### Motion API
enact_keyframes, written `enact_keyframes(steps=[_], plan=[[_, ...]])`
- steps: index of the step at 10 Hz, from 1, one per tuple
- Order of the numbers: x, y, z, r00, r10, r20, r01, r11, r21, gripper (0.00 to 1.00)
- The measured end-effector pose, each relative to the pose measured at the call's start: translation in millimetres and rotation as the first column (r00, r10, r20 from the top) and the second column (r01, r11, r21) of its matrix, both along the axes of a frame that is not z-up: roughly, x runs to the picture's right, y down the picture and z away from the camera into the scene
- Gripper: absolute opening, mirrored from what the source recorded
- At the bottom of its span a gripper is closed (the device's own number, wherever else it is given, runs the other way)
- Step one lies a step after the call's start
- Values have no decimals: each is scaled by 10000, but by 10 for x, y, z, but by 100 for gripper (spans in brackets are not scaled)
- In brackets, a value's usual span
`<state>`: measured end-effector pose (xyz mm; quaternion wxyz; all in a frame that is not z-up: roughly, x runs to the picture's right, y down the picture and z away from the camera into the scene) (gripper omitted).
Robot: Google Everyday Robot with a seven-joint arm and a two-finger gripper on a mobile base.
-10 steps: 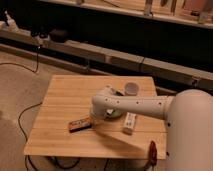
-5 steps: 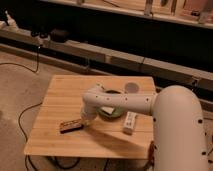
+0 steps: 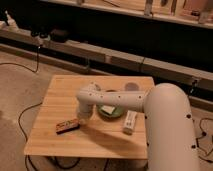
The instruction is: Push the eraser across the table
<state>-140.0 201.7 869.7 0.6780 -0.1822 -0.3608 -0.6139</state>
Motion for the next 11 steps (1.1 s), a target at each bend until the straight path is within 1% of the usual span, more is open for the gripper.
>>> enact_keyframes(steps=[4, 6, 9, 11], plan=[[-281, 15, -67, 9980, -563, 291, 561, 9984, 90, 5], [-433, 41, -74, 9967, -707, 397, 704, 9975, 79, 5], [-581, 37, -62, 9959, -752, 494, 749, 9972, 75, 5], [-675, 35, -95, 9953, -741, 623, 744, 9972, -26, 5]])
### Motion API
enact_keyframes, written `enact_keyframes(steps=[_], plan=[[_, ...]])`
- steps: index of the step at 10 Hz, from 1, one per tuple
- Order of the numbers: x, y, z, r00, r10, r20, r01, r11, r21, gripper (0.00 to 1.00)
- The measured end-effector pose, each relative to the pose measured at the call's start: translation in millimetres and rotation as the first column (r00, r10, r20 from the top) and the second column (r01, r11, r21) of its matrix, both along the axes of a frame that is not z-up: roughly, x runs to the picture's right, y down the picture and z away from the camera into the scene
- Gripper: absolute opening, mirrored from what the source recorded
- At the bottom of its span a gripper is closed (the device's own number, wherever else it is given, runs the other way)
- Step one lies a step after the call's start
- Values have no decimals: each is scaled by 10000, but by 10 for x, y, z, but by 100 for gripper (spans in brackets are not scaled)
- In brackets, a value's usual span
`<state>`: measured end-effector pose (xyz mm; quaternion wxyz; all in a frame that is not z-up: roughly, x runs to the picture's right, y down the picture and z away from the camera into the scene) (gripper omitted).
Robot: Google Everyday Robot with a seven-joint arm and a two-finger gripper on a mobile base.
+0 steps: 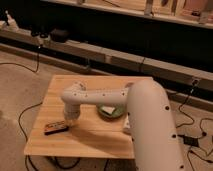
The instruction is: Push the eraser across the table
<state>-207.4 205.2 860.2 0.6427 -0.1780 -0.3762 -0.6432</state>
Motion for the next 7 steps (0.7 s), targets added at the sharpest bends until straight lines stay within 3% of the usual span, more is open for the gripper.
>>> enact_keyframes(steps=[2, 7], plan=[[-62, -33, -99, 9999, -53, 119, 54, 9999, -114, 5], [-53, -33, -104, 9999, -78, 106, 79, 9999, -129, 5]])
